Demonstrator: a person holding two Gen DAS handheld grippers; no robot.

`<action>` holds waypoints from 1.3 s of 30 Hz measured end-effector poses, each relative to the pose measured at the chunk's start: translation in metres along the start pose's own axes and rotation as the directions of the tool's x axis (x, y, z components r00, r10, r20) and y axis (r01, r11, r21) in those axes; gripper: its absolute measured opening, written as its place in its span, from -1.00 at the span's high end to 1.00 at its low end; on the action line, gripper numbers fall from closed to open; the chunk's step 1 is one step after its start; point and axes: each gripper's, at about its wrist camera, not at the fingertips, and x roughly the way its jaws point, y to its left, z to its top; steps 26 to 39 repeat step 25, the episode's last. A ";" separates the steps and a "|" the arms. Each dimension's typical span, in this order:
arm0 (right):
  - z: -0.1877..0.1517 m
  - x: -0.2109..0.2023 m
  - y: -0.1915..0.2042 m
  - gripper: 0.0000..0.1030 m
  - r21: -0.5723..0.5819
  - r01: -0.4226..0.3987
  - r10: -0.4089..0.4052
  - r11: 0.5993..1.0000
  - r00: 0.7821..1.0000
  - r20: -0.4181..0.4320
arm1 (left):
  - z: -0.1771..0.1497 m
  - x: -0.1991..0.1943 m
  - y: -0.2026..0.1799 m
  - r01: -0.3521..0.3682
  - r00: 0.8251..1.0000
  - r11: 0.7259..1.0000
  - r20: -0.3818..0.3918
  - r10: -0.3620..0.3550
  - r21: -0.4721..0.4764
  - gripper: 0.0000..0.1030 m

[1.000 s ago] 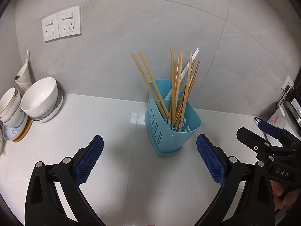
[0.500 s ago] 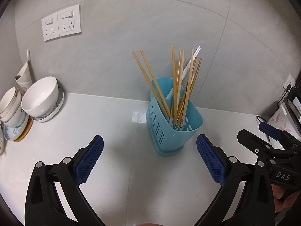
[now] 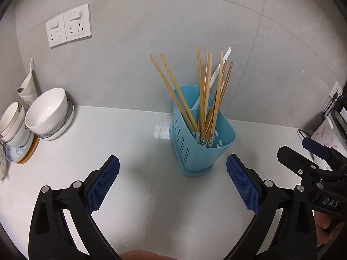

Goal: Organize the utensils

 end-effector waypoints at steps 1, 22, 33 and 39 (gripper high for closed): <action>0.000 0.000 -0.001 -0.85 0.000 0.000 0.000 1.000 1.000 0.000 | 0.000 0.000 0.000 0.000 1.000 1.000 0.000 0.000 -0.001 -0.89; 0.001 -0.003 0.000 -0.85 -0.008 0.002 -0.002 1.000 1.000 0.001 | 0.002 0.001 0.001 0.016 1.000 1.000 -0.012 -0.016 -0.012 -0.89; 0.000 -0.003 0.000 -0.85 -0.007 0.002 -0.002 1.000 1.000 -0.001 | 0.001 0.001 0.001 0.016 1.000 1.000 -0.010 -0.016 -0.012 -0.89; 0.000 -0.003 0.000 -0.85 -0.007 0.002 -0.002 1.000 1.000 -0.001 | 0.001 0.001 0.001 0.016 1.000 1.000 -0.010 -0.016 -0.012 -0.89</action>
